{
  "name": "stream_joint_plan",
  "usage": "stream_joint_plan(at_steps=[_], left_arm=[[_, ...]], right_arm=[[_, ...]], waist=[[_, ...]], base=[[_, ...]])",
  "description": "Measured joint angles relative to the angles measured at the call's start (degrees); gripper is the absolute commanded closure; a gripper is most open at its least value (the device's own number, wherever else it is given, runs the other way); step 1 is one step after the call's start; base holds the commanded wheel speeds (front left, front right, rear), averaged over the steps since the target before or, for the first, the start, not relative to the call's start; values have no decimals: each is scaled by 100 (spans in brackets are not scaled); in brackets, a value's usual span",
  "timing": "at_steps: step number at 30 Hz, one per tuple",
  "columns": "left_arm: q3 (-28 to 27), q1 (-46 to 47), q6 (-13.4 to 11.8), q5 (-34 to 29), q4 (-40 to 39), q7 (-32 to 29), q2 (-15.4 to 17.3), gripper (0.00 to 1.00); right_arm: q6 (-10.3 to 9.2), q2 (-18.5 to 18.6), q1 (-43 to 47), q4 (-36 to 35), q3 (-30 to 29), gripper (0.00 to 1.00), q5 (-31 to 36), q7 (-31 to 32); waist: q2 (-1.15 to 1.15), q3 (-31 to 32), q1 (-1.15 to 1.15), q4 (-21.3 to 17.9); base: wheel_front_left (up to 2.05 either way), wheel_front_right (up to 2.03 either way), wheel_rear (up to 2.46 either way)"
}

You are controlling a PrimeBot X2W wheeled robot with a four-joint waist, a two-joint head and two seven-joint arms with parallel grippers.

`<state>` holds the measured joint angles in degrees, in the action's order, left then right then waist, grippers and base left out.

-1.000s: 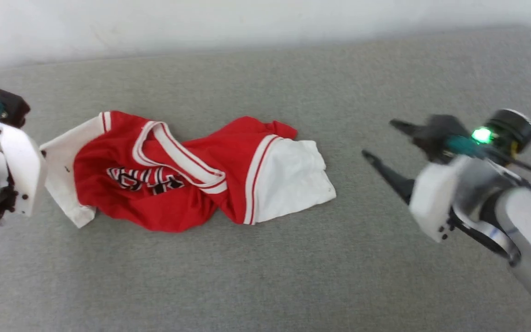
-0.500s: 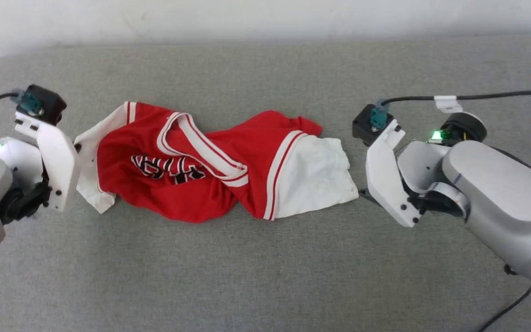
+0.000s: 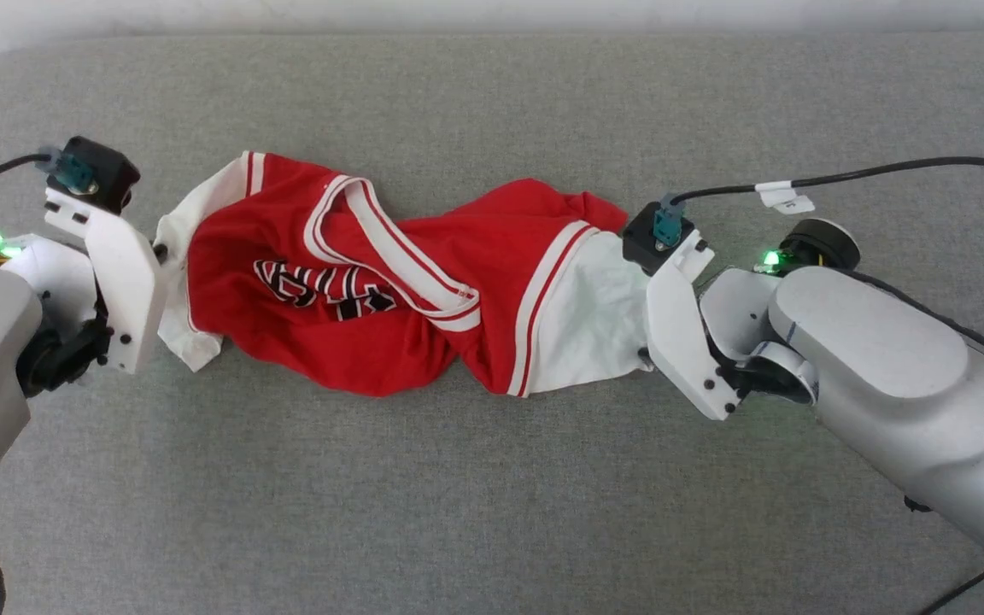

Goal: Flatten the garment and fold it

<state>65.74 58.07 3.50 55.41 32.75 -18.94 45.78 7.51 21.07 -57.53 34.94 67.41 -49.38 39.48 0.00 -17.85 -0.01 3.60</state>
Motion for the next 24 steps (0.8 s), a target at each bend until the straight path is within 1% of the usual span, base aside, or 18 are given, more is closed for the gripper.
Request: stream_joint_plan(at_steps=[2,6,9,12,15,18,21,24], left_arm=[[7,5,8,0,53,25,-23,100],[36,2,51,1,201,88,-45,100],[49,-15,57,1,286,181,-45,100],[52,-52,87,-5,330,353,-8,100],[43,-74,93,-47,298,591,82,100],[22,-77,80,-170,177,836,183,100],[-26,-59,-13,-278,-27,1072,271,100],[-74,34,-147,-467,-280,1302,344,100]], right_arm=[[0,8,-35,-12,81,100,-33,-168],[-4,14,-55,-87,281,100,-110,-702],[-4,133,-23,-203,405,100,-112,-1205],[2,328,21,-482,424,100,-177,-1875],[2,610,32,-859,293,100,-342,-2501],[2,938,35,-1169,112,100,-344,-3050],[2,1215,37,-1369,-168,100,-342,-3457],[2,1408,45,-1503,-514,100,-331,-3752]], waist=[[0,-16,0,-8],[0,59,2,-53],[0,194,3,-95],[0,375,2,-139],[0,577,2,-190],[0,784,1,-247],[0,991,1,-308],[0,1193,1,-369]], base=[[0,0,0],[0,0,0],[0,0,0],[0,0,0],[0,0,0],[0,0,0],[0,0,0],[0,0,0]])
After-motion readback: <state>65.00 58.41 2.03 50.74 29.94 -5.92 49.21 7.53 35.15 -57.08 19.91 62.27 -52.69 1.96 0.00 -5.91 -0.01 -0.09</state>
